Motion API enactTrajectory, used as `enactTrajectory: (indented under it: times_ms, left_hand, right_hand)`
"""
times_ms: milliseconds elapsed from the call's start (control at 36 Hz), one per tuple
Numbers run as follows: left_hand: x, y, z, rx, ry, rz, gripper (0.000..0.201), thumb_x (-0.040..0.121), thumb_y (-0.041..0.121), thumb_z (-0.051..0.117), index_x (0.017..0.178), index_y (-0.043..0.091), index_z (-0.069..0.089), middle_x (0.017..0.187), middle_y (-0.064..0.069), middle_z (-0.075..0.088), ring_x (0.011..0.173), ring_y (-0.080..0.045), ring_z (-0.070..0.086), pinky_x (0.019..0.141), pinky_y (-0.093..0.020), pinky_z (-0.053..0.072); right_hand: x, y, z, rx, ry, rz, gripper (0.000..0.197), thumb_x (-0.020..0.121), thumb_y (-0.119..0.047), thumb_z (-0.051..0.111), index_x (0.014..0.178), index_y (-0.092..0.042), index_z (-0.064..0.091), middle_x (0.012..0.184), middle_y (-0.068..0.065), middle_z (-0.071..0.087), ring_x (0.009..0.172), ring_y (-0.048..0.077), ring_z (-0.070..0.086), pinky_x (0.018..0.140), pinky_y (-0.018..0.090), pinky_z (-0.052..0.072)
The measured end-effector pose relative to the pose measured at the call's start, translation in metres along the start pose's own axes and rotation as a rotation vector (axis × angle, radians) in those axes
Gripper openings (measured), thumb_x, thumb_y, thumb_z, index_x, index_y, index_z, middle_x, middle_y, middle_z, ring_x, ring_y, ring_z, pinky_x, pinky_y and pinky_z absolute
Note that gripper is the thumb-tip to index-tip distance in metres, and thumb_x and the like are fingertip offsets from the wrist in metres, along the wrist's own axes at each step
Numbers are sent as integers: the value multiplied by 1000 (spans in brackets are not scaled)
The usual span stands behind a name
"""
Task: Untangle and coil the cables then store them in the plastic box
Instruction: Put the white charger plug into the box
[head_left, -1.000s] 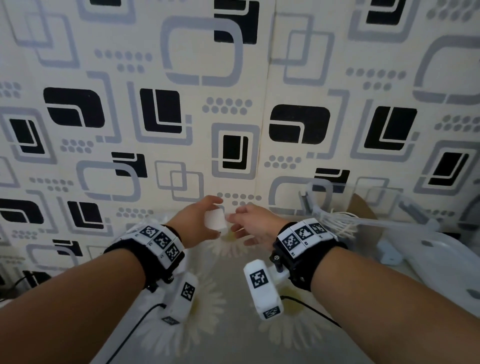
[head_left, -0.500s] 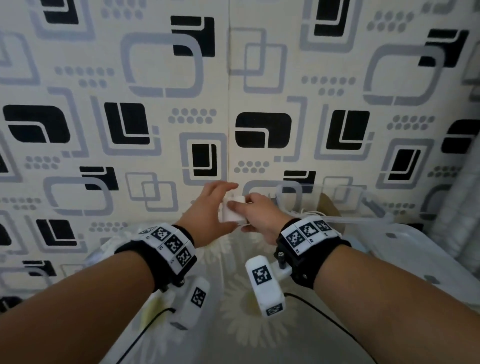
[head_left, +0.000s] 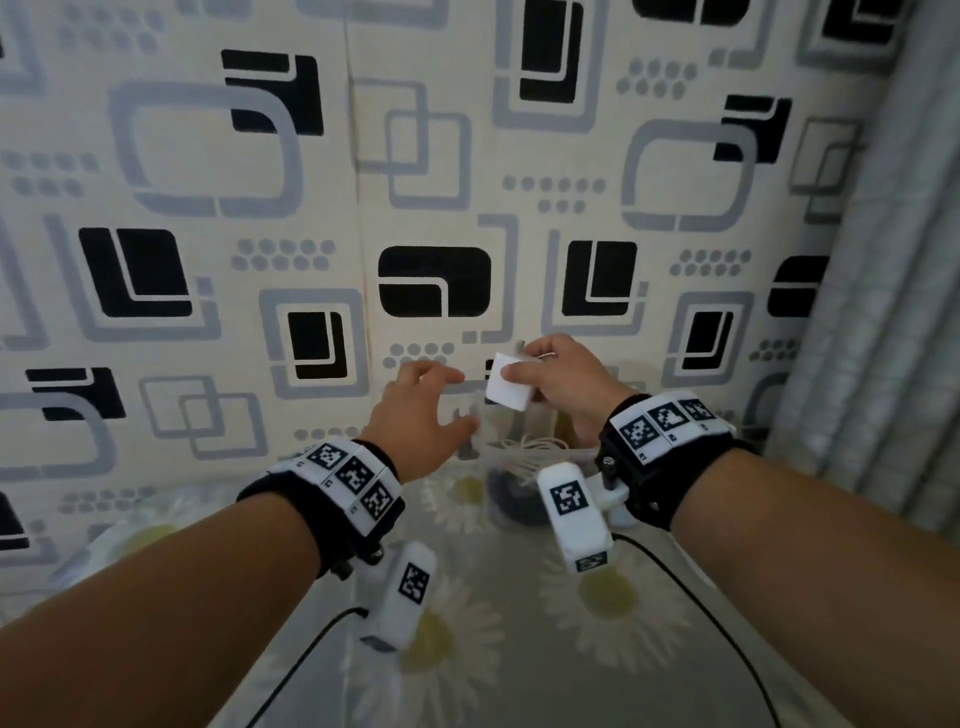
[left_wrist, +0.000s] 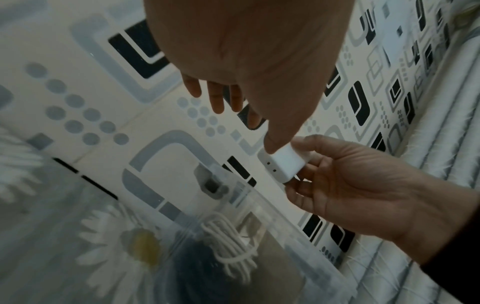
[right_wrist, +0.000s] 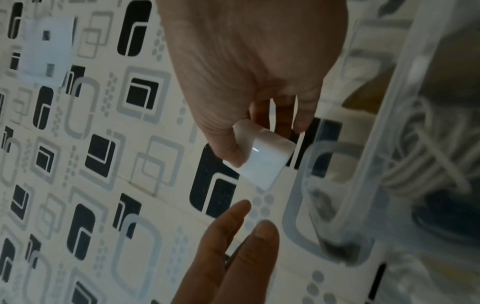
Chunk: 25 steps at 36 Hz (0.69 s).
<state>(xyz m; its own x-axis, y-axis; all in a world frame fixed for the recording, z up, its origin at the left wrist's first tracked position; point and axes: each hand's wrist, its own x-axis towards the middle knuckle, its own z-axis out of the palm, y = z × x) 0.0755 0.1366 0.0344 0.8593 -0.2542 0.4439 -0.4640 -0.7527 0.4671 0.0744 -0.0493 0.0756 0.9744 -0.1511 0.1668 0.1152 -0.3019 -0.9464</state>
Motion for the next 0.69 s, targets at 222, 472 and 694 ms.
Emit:
enactTrajectory:
  times_ms: [222, 472, 694]
  left_hand:
    - [23, 36, 26, 0, -79, 16, 38, 90, 38, 60, 127, 27, 55, 143, -2, 36, 129, -24, 40, 107, -35, 34]
    - [36, 71, 62, 22, -264, 143, 31, 94, 27, 52, 124, 24, 58, 141, -2, 39, 130, -21, 39, 110, -39, 34]
    - [51, 87, 81, 79, -402, 162, 37, 98, 25, 46, 134, 20, 53, 142, -4, 42, 132, -24, 39, 111, -38, 32]
  right_hand:
    - [16, 11, -49, -122, 102, -24, 34, 78, -17, 75, 106, -18, 55, 113, 2, 57, 101, 19, 56, 83, 31, 46]
    - [28, 31, -91, -427, 111, -43, 42, 80, -20, 71, 115, -26, 49, 96, 1, 55, 84, 21, 58, 75, 35, 51]
    - [40, 44, -93, -724, 8, -38, 27, 79, -23, 66, 102, -25, 54, 82, -8, 52, 79, 18, 55, 62, 28, 40]
